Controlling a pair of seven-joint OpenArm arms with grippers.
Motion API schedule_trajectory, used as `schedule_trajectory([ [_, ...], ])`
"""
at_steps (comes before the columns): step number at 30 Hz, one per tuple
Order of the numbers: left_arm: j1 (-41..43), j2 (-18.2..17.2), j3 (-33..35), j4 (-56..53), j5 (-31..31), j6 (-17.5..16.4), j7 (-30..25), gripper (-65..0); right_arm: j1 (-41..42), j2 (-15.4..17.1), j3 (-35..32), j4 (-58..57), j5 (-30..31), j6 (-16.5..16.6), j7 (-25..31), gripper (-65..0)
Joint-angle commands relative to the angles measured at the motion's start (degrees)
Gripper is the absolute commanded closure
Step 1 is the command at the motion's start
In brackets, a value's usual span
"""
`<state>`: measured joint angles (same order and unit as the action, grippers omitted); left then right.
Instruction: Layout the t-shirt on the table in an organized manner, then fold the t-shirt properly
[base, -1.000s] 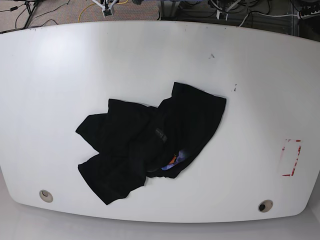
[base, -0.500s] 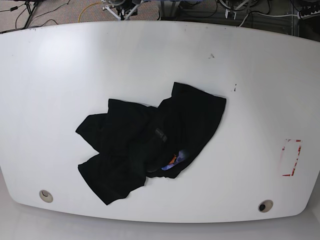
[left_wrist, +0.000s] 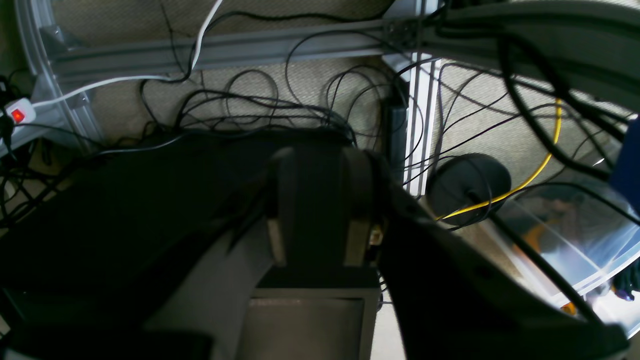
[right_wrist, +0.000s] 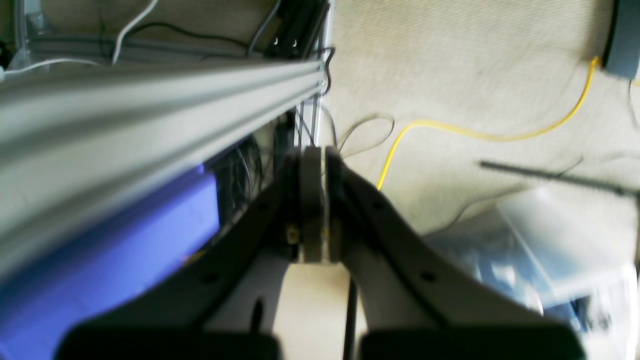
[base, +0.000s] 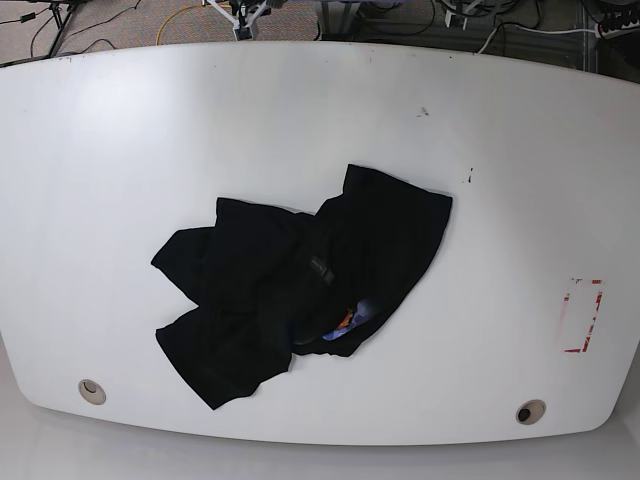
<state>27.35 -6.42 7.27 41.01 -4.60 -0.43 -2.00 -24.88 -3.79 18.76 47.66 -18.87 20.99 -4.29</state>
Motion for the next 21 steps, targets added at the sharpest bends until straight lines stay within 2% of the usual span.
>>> schedule_trajectory([
  [1, 2.0, 0.0, 0.0, 3.1, -0.1, 0.1, -0.5, -14.3, -2.3, 0.4, 0.3, 0.4, 0.1, 0.1, 0.7, -1.3],
  [9, 6.4, -2.0, 0.0, 11.4, -0.2, 0.1, -0.1, -14.3, -6.4, -0.6, 0.4, 3.5, 0.1, 0.1, 0.7, -1.3],
  [21, 13.8, -3.1, -0.2, 21.1, -0.3, 0.1, -0.1, -14.3, -16.3, -2.6, 0.4, 18.1, 0.1, 0.3, 0.5, -1.3],
])
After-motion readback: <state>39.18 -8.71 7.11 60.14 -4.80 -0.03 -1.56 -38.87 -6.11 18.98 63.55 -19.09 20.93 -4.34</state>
